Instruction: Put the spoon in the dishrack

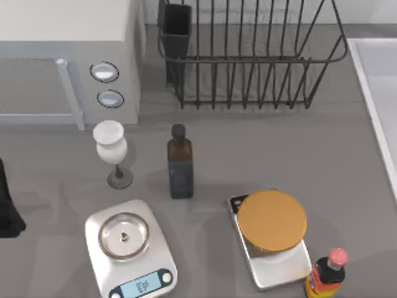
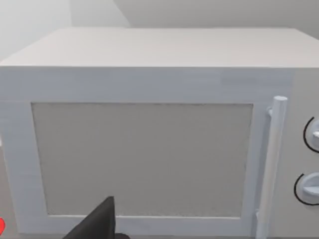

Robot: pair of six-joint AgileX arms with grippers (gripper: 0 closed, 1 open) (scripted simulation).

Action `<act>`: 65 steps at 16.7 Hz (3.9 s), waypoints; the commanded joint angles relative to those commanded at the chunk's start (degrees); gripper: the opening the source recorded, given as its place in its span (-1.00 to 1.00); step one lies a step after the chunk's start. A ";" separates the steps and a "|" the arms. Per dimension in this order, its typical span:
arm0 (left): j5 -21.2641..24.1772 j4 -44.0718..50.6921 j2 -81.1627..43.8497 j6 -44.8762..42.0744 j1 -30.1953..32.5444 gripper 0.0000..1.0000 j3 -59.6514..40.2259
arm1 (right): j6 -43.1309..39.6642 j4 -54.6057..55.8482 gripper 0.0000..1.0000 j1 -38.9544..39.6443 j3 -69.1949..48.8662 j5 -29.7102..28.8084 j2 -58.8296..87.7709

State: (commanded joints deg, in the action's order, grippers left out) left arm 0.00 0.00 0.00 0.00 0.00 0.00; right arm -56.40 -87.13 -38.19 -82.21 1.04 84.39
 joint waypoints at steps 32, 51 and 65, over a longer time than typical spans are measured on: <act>0.00 0.00 0.00 0.00 0.00 1.00 0.00 | 58.27 85.64 -1.00 97.42 -0.32 -61.64 -1.59; 0.00 0.00 0.00 0.00 0.00 1.00 0.00 | 57.42 127.28 -1.00 74.40 5.84 -39.15 32.75; 0.00 0.00 0.00 0.00 0.00 1.00 0.00 | 57.42 127.28 0.81 74.40 5.84 -39.15 32.75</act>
State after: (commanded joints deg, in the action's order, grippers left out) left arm 0.00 0.00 0.00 0.00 0.00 0.00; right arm 1.02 40.15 36.21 -76.38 -38.11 117.14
